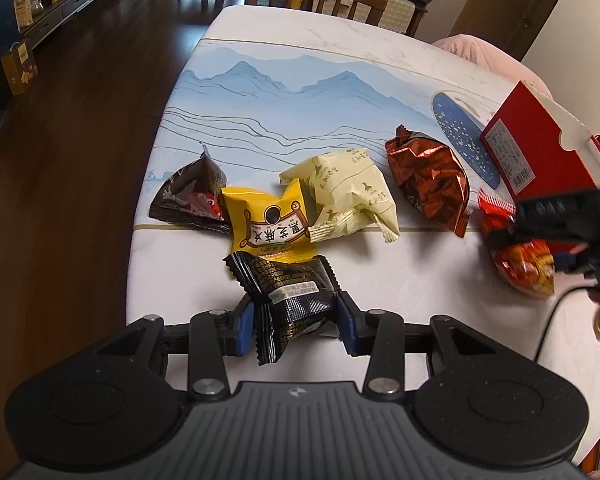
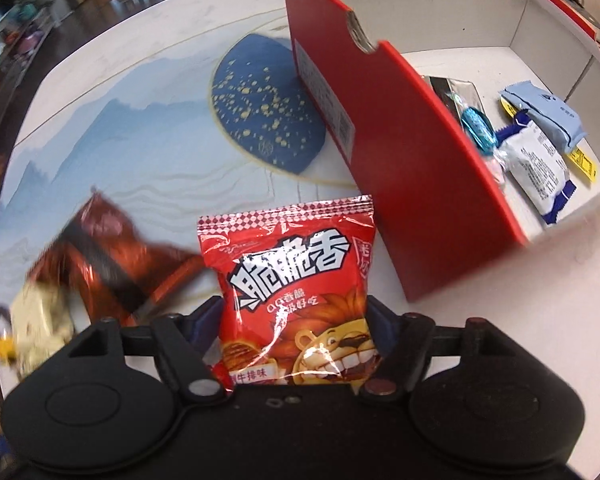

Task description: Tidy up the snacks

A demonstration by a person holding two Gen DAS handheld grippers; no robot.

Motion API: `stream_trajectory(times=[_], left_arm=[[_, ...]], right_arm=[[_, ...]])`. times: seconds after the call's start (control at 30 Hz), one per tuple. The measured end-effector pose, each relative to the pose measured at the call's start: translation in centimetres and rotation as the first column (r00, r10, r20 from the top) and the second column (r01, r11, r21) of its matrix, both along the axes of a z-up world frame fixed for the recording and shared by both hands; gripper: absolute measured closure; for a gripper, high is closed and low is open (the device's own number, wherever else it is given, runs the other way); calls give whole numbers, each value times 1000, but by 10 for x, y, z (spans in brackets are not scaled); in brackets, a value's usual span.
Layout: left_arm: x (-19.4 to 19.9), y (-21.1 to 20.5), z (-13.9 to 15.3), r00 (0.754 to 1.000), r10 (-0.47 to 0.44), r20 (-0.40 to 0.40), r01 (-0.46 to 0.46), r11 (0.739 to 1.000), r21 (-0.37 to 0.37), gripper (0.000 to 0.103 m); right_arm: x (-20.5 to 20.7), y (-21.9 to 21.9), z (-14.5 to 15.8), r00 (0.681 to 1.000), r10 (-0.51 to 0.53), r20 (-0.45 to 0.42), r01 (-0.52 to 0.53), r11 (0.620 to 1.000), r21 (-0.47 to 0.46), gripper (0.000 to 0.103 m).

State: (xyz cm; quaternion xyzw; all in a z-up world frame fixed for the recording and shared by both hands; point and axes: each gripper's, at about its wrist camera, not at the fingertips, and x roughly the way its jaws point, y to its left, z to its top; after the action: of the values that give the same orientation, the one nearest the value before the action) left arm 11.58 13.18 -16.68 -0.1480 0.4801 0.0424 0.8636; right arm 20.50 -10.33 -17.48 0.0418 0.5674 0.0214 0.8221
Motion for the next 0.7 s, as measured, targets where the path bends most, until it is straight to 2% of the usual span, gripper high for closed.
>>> stream_trajectory(times=[0.13,0.33,0.47,0.53,0.7], left_arm=[[-4,-2,3,1000,1,4,-1,1000,-1,64],[-7,-2,4,1000,14,-2,-14,1000,1,65],[-11,-7,10,1000,26,9,-26,1000,6,68],[-13,-10,16,999,29,21,-30,999,12,77],[-14,-20,26,998,50,33,-51,998,33,78]], right_arm=[[-15,-8,3,998,57,-17,-57,998,19,34],[-36,-12,14,989,144,17,-144,989,16,34],[-46,-15,32,978,199,69,-200,980,17,34],[-49,-18,42,970,224,97,-227,974,23,34],[-51,-32,66,950,262,167,-273,961,46,34]])
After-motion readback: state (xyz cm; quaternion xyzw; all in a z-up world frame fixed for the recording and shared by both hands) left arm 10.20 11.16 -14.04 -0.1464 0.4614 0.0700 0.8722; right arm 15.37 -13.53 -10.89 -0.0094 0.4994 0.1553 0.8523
